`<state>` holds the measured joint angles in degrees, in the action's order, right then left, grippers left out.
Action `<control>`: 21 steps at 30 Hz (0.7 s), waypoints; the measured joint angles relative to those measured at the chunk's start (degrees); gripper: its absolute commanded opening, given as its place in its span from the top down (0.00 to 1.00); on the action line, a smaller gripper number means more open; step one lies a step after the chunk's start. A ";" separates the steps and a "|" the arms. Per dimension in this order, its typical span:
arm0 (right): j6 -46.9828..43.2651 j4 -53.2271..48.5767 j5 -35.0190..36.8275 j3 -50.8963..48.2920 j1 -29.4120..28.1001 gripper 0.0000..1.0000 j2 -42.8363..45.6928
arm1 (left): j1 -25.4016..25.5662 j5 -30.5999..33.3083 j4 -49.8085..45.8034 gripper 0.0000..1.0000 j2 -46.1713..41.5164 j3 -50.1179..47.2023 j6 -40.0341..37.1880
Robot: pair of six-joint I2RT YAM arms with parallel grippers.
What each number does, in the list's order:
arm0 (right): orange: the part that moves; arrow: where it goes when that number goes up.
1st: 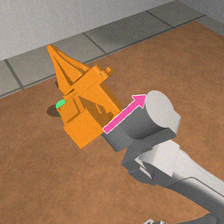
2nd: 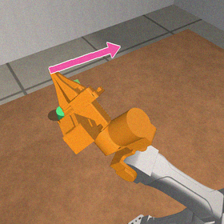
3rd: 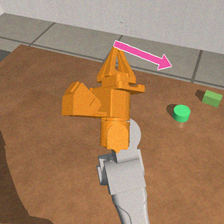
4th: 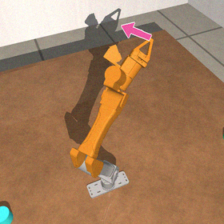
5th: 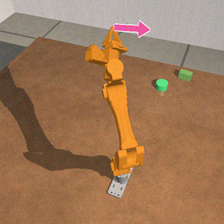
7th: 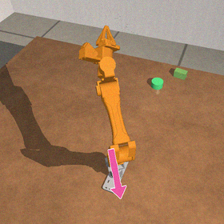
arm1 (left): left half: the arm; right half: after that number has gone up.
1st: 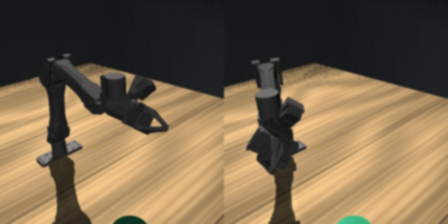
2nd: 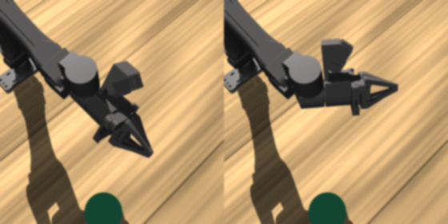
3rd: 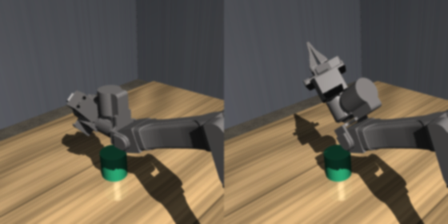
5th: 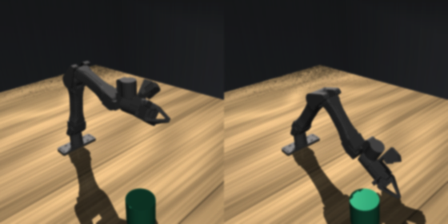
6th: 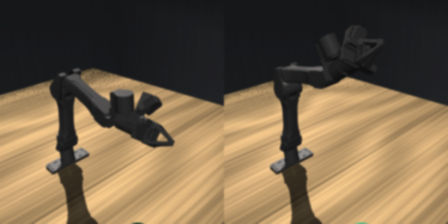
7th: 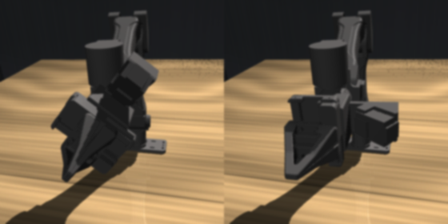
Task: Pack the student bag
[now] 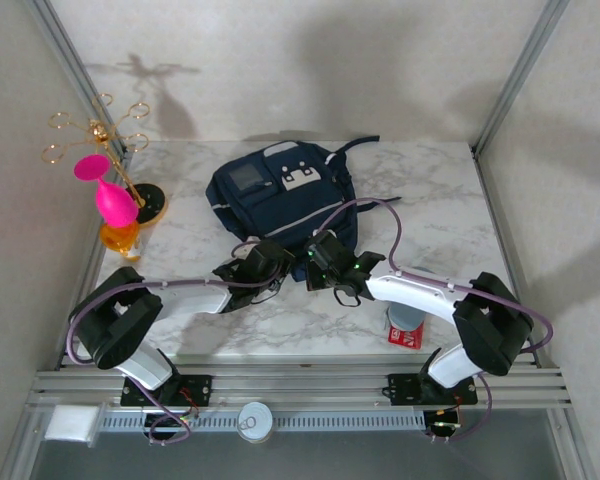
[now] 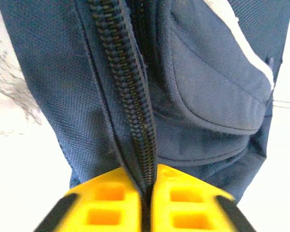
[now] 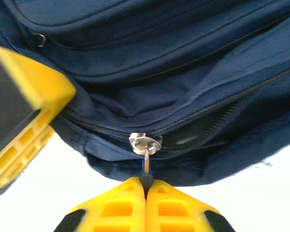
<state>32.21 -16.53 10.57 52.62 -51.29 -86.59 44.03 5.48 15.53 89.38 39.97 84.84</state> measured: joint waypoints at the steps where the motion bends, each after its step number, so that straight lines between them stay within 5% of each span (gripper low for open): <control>1: -0.24 -0.31 0.46 -0.02 0.07 1.00 0.02 | -0.09 0.24 -0.68 1.00 -0.52 -0.04 -0.81; 5: -1.25 -0.42 1.25 -1.68 1.75 1.00 1.86 | -3.34 -0.28 -2.43 1.00 -6.49 -3.10 -5.33; 14: -7.43 2.32 1.42 -4.74 7.21 1.00 4.79 | -20.15 -8.20 -10.16 1.00 -16.63 -7.82 -24.30; 16: -7.41 2.49 1.18 -3.50 5.16 1.00 3.41 | -21.51 -8.79 -11.96 0.65 -16.90 -7.23 -27.32; 18: -6.88 2.67 0.94 -2.60 3.10 1.00 2.34 | -22.29 -8.61 -13.14 0.42 -18.12 -6.95 -28.55; 21: -5.60 3.93 -0.17 -1.92 1.01 1.00 1.05 | -22.45 -8.57 -14.32 0.35 -22.91 -7.21 -27.69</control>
<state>26.61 -12.60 10.39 50.70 -50.28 -85.54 21.58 -3.09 1.21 66.48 32.75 57.14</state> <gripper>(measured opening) 0.060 0.611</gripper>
